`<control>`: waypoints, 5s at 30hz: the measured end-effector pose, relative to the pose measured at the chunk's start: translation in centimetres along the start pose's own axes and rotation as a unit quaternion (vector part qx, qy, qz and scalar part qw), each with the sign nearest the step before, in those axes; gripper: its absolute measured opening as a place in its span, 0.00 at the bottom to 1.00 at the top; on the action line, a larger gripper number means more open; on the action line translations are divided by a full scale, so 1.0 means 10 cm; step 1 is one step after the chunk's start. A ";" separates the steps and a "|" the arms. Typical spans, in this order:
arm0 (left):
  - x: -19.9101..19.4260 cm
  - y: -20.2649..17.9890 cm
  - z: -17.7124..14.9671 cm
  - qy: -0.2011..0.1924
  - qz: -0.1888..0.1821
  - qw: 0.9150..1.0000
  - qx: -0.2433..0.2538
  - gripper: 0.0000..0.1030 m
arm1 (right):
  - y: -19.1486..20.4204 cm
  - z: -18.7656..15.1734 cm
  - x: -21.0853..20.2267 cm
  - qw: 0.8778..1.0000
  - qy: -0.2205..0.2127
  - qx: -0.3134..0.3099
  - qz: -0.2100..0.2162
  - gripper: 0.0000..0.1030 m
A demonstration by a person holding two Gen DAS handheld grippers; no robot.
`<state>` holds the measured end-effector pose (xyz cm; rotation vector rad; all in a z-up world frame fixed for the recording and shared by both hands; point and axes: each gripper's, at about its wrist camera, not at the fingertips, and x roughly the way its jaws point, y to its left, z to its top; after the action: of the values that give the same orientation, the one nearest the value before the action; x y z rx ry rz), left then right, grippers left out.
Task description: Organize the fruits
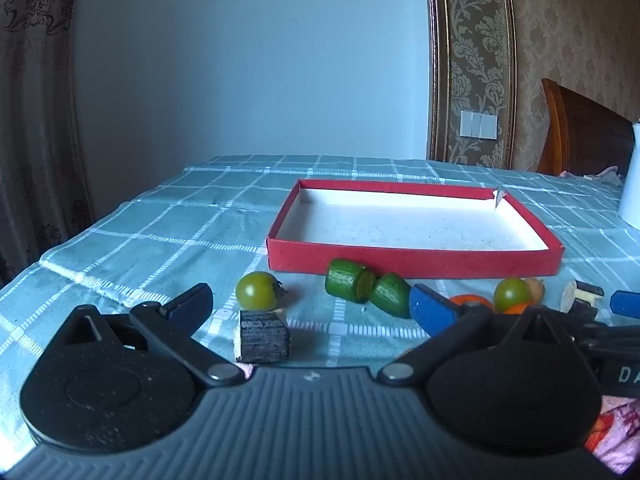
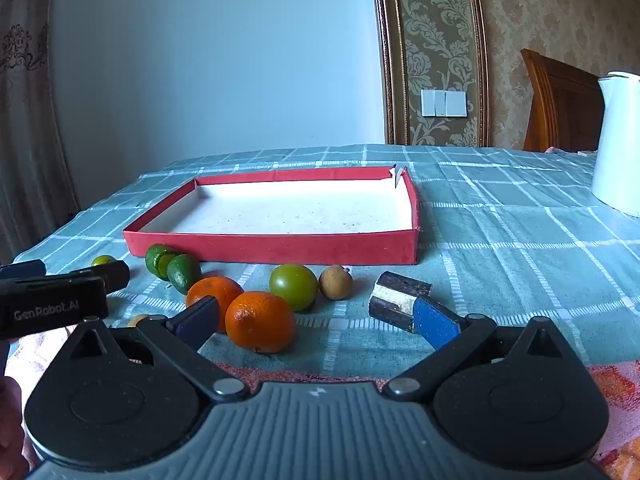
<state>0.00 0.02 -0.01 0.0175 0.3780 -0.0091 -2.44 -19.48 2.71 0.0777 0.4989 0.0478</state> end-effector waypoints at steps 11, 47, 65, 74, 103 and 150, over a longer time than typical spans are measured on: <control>0.17 0.04 0.12 0.011 0.003 1.000 -0.005 1.00 | 0.00 0.04 0.04 1.000 -0.003 0.001 -0.005 1.00; 0.36 0.10 0.04 0.033 0.009 0.999 -0.031 1.00 | -0.10 -0.01 0.01 0.999 0.008 0.035 0.014 1.00; 0.32 0.11 0.03 0.023 0.017 0.999 -0.031 1.00 | -0.12 -0.01 0.00 0.999 0.003 0.039 0.010 1.00; 0.30 0.08 0.03 0.021 0.026 0.999 -0.025 1.00 | -0.13 -0.01 -0.02 0.999 0.000 0.040 0.011 1.00; 0.30 0.07 0.02 0.016 0.036 0.999 -0.024 1.00 | -0.13 -0.01 -0.04 0.999 -0.003 0.039 0.010 1.00; 0.29 0.07 0.01 0.013 0.028 0.999 -0.036 1.00 | -0.13 -0.02 0.00 0.999 0.010 0.042 0.028 1.00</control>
<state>2.77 0.70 -0.97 -0.0426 0.4037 0.0598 -2.52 -20.76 2.42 0.1734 0.5192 0.0828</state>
